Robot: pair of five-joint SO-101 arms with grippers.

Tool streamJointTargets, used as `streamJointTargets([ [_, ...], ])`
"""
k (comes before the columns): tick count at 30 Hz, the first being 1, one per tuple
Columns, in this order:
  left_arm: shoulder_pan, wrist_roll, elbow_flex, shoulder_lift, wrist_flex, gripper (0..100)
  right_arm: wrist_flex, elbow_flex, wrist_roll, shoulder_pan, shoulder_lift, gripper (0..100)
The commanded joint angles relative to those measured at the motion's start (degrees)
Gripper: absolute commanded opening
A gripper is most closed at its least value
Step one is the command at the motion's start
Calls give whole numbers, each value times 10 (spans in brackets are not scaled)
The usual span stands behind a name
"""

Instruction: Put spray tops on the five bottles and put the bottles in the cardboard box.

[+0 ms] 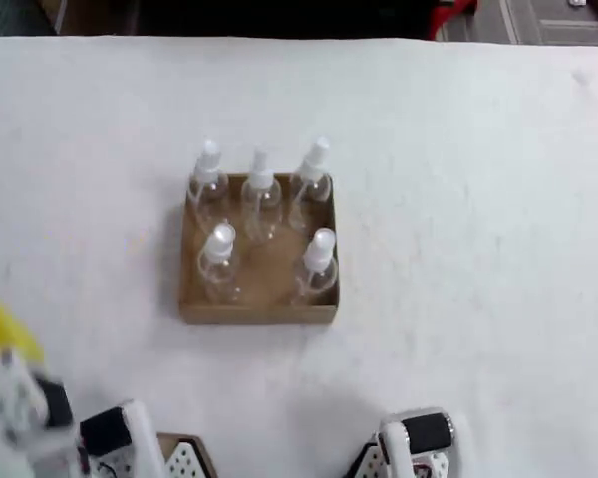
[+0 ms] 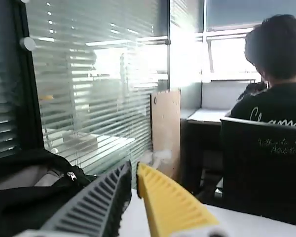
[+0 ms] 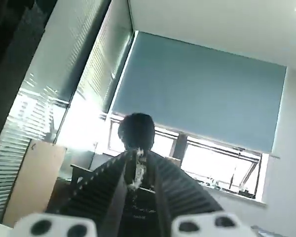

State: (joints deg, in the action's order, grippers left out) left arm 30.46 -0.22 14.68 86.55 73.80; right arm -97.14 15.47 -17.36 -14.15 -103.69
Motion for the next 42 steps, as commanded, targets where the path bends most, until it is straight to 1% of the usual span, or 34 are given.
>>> streamJointTargets([
  [1, 4, 1, -36, 67, 31, 24, -13, 2, 57, 20, 0, 16],
  [2, 4, -5, -29, 92, 30, 24, -13, 2, 62, 35, 0, 16],
  [4, -3, -47, -11, 139, 30, 22, -13, 3, 66, 71, 0, 16],
  [6, -39, -76, 12, 178, 24, 21, -13, 3, 66, 109, 0, 16],
  [8, -95, -96, 29, 189, 25, 21, -14, 3, 66, 123, 0, 16],
  [10, -144, -128, 47, 183, 44, 20, -14, 4, 79, 109, 0, 16],
  [12, -166, -139, 67, 182, 70, 20, -14, 4, 105, 85, 0, 16],
  [15, -167, -140, 84, 182, 86, 20, -14, 4, 113, 64, 0, 17],
  [20, -167, -137, 115, 182, 81, 20, -14, 1, 113, 64, 0, 16],
  [23, -167, -141, 163, 182, 76, 20, -14, -8, 113, 64, 0, 17],
  [26, -167, -138, 219, 182, 49, 20, -14, -43, 113, 63, 0, 17],
  [30, -167, -142, 287, 182, 0, 20, -11, -134, 113, 63, 0, 18],
  [33, -145, -142, 351, 182, -38, 20, -4, -215, 113, 58, 0, 18],
  [39, -124, -142, 532, 182, -152, 20, 70, -407, 113, 63, 0, 16],
  [42, -124, -142, 613, 182, -198, 20, 136, -520, 113, 64, 0, 16],
])
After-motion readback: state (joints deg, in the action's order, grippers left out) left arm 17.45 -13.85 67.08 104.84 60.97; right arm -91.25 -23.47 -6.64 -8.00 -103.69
